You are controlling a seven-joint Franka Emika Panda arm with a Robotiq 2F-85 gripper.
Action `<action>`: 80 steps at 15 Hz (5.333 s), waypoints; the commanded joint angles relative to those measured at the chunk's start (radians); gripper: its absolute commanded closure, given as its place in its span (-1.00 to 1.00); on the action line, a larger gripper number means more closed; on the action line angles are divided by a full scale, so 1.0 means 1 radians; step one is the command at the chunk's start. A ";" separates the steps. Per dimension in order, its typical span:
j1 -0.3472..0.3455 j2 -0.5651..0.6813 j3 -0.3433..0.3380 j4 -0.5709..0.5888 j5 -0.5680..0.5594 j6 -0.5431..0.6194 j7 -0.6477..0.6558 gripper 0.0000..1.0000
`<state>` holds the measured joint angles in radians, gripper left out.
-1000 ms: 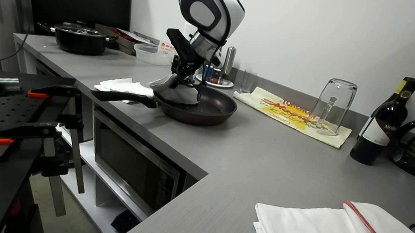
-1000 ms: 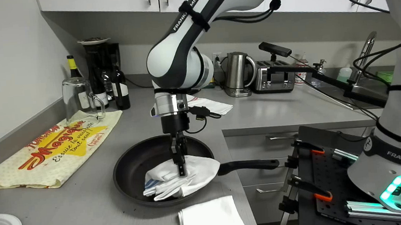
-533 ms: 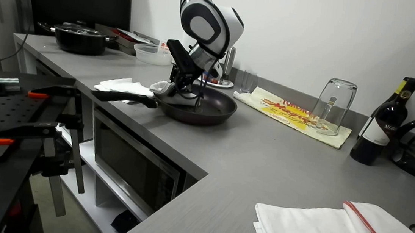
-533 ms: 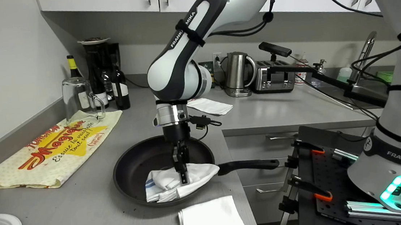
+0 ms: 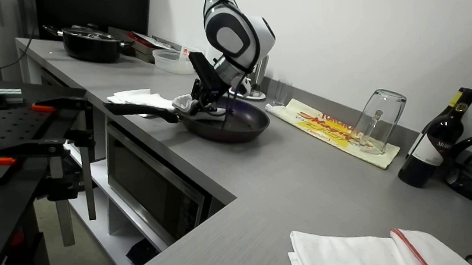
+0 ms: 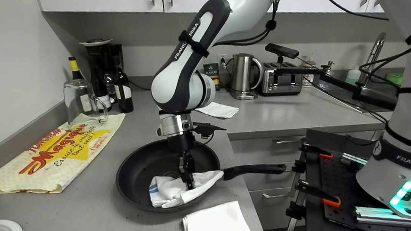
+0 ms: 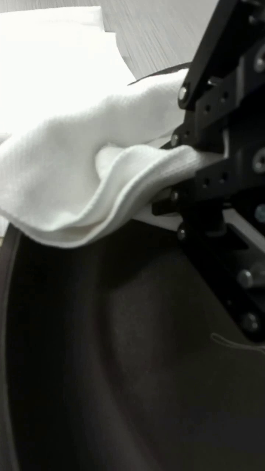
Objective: Use the white and blue towel to wipe the pan
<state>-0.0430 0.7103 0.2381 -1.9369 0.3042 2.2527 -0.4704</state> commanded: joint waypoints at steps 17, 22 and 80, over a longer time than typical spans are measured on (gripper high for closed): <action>0.182 0.046 -0.195 0.047 -0.527 0.257 0.192 0.93; 0.250 0.067 -0.310 0.065 -0.715 0.391 0.313 0.93; 0.419 -0.273 0.027 -0.169 -0.569 0.167 0.625 0.93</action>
<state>0.4010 0.4292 0.2489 -2.1200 -0.3540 2.3914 0.2183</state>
